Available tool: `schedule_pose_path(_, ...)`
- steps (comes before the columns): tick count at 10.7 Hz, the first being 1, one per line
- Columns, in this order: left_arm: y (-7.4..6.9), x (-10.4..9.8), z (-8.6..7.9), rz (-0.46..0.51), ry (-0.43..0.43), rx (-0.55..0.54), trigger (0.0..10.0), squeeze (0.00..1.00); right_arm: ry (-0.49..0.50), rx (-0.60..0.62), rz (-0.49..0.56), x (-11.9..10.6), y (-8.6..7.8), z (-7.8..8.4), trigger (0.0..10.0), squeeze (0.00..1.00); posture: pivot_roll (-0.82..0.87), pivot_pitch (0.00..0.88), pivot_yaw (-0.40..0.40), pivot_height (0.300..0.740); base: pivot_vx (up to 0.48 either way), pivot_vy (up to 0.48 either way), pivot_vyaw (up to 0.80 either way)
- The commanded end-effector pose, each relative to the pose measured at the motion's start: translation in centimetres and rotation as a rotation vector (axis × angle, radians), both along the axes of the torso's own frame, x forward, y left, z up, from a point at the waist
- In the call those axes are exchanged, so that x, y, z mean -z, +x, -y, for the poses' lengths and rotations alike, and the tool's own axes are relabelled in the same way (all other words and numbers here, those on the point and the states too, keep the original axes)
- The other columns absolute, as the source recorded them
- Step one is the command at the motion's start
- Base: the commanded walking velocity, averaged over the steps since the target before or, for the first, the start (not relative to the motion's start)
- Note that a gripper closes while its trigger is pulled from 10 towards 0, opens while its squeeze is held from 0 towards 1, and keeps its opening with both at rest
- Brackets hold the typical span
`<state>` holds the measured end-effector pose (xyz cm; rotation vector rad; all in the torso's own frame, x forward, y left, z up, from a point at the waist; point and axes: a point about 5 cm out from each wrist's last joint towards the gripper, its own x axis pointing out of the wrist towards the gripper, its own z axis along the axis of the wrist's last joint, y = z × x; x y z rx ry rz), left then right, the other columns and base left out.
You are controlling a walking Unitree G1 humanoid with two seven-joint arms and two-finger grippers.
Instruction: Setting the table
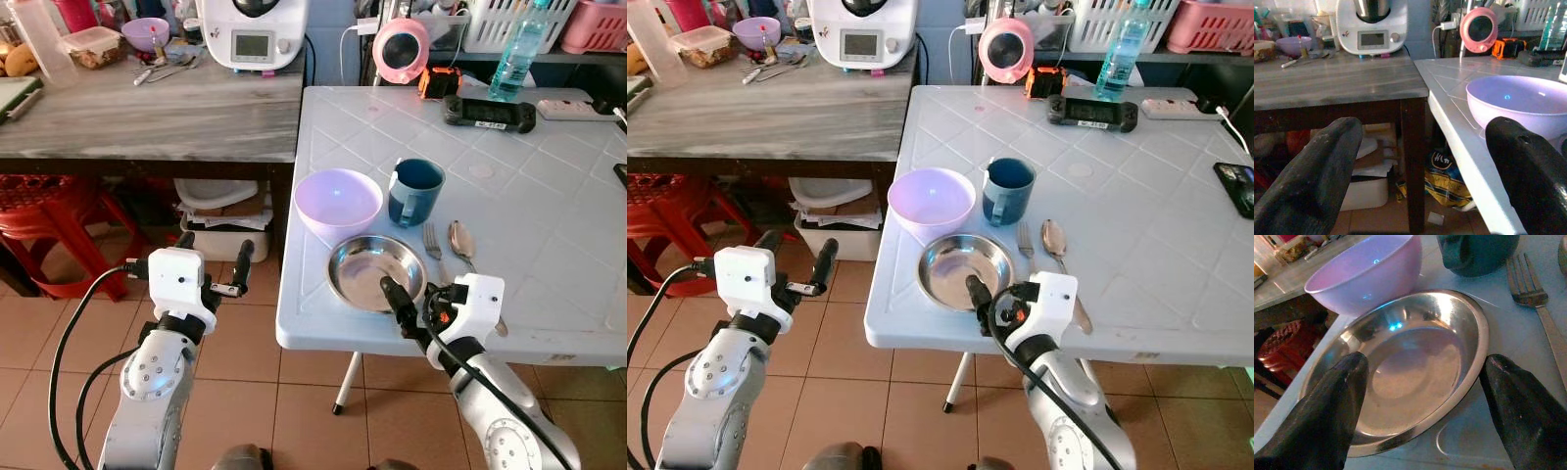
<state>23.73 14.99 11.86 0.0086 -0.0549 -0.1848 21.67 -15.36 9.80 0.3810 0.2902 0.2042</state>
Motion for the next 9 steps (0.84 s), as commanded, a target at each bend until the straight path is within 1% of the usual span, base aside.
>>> schedule_pose_path(1, 0.1, -0.3, 0.1, 0.017, 0.011, 0.014, 10.0, 0.00, 0.010, 0.015, -0.012, -0.3, -0.2, 0.3, 10.0, 0.00, 0.01, 0.000, 0.018, 0.740, 0.000, 0.000, 0.00)
schedule_pose_path(3, 0.1, -0.4, 0.2, 0.018, 0.008, 0.023, 10.0, 0.00, 0.043, 0.062, -0.093, 0.7, -0.4, 0.7, 10.0, 0.00, 0.01, 0.000, 0.021, 0.740, 0.000, 0.000, 0.00)
schedule_pose_path(4, 0.1, -0.4, 0.2, 0.018, 0.011, 0.035, 10.0, 0.00, 0.074, 0.076, -0.134, 1.2, -0.4, 0.9, 9.4, 0.00, 0.01, 0.000, 0.024, 0.740, 0.000, 0.000, 0.00)
schedule_pose_path(5, 0.1, -0.4, 0.1, 0.017, 0.012, 0.036, 10.0, 0.00, 0.093, 0.085, -0.152, 1.3, -0.2, 1.0, 0.1, 0.00, 0.02, 0.000, 0.024, 0.740, 0.000, 0.000, 0.00)
schedule_pose_path(6, 0.1, -0.4, 0.1, 0.016, 0.012, 0.038, 10.0, 0.00, 0.114, 0.087, -0.165, 1.4, -0.1, 1.0, 0.0, 0.00, 0.02, 0.000, 0.025, 0.740, 0.000, 0.000, 0.00)
schedule_pose_path(9, 0.0, -0.4, 0.2, 0.015, 0.013, 0.050, 10.0, 0.00, 0.104, 0.067, -0.216, 1.6, 0.5, 1.2, 0.0, 0.00, 0.02, 0.000, 0.021, 0.740, 0.000, 0.000, 0.00)
